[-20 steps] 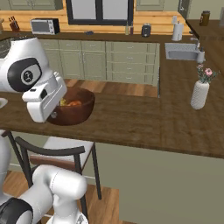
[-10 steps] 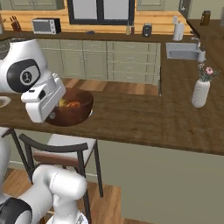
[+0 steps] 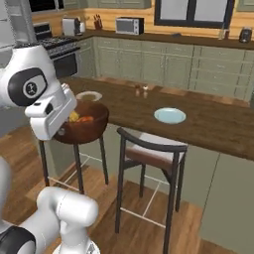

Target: Pick the chicken drumstick and squash from their plates and place them in the bowl. Then put the bowl in the fridge.

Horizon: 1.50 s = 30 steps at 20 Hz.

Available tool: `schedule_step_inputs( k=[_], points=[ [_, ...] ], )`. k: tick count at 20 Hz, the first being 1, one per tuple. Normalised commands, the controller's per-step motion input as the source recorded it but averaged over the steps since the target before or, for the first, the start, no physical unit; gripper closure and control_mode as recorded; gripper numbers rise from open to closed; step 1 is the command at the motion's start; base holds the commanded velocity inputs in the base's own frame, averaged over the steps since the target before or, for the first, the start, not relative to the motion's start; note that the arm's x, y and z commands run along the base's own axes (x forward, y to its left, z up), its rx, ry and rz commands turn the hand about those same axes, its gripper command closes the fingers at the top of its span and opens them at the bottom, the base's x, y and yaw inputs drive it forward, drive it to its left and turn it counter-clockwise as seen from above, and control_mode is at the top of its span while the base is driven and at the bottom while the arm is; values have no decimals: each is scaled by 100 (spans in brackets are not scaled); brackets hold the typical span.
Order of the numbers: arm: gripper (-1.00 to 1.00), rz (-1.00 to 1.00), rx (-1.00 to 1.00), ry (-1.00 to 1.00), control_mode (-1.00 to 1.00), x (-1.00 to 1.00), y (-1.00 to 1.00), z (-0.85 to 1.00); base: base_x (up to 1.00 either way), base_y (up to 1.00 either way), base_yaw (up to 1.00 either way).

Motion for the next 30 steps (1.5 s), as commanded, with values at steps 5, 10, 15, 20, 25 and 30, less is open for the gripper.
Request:
schedule_step_inputs(
  k=[5,10,15,20,25,30],
  points=[
    [100,0,0,0,100,0,0,0,-26,98,79],
    [100,0,0,0,100,0,0,0,45,100,28],
    [100,0,0,0,100,0,0,0,94,100,-6],
    [100,0,0,0,100,0,0,0,82,100,-16],
    [100,0,0,0,100,0,0,0,71,100,-25],
    [100,0,0,0,100,0,0,0,75,100,-50]
  ],
)
